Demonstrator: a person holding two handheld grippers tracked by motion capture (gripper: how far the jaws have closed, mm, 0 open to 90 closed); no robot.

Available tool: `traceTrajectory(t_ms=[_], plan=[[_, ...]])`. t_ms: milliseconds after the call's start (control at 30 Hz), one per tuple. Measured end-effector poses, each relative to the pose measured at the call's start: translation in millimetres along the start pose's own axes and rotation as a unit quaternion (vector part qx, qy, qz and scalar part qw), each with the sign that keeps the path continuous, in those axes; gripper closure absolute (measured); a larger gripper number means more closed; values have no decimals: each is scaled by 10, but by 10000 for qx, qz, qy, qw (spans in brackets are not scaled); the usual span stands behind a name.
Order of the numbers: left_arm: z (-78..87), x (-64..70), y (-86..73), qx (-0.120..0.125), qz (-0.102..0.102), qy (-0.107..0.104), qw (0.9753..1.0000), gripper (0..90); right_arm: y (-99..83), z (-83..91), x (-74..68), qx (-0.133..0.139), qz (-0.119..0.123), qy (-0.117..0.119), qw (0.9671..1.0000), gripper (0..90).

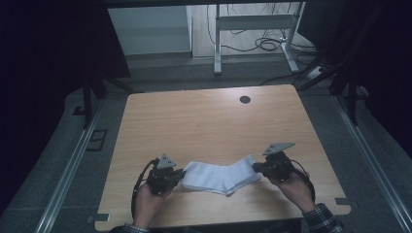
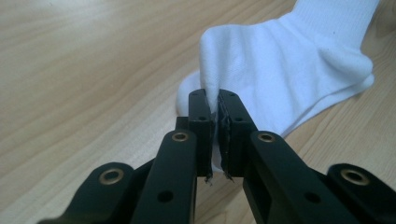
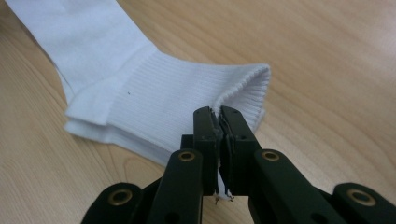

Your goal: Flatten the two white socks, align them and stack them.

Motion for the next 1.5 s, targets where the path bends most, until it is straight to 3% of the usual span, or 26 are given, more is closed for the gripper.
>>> traceTrajectory(t_ms=[200, 267, 400, 467, 567, 800, 900, 1000, 1100, 1167, 1200, 1267, 1333, 1500], plan=[[-149, -31, -104, -268, -63, 180, 9995, 826, -155, -135, 63, -406, -138, -9, 9991, 801], [-194, -64, -137, -363, -98, 300, 9988, 748, -168, -137, 85, -427, -152, -65, 9990, 739], [-119, -122, -41, 0, 80, 510, 9987, 530, -72, -33, 122, -160, -140, -247, 9995, 650], [-81, -126, 1, 111, 155, 442, 9988, 490, -9, -7, 136, -8, -171, -267, 9995, 624], [-128, -115, -19, 65, 200, 394, 9990, 463, 22, -61, 127, 1, -169, -261, 9995, 598], [-285, -137, -114, -169, 203, 413, 9988, 452, -141, -260, 141, -434, -78, -368, 9983, 534], [-313, -136, -129, -211, 160, 433, 9987, 454, -170, -283, 151, -422, -136, -327, 9985, 535], [-317, -125, -121, -153, 99, 472, 9987, 502, -150, -250, 127, -350, -48, -401, 9986, 680], [-273, -120, -80, -14, 63, 501, 9987, 531, -119, -222, 95, -267, 18, -393, 9989, 694], [-245, -103, -73, 24, 67, 442, 9990, 599, -107, -206, 79, -226, 2, -389, 9990, 707], [-244, -99, -76, 16, 32, 411, 9991, 639, -110, -198, 75, -248, 10, -384, 9990, 771], [-246, -78, -86, -20, 4, 352, 9994, 697, -111, -194, 73, -261, 49, -384, 9989, 813], [-236, -57, -76, -7, -57, 317, 9995, 809, -104, -180, 58, -255, 47, -354, 9990, 827], [-113, -24, 13, 201, -137, 336, 9991, 841, -25, -75, -4, -40, 111, -291, 9995, 835]])
Point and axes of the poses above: each handheld gripper's, and its own axes: z roughly backward along the jaws, y roughly out of its top, x roughly to its right, the point moved 9 cm from there along -z, roughly forward along the jaws, and after that the axes turned 2 degrees about y, right-handed, at the moved point
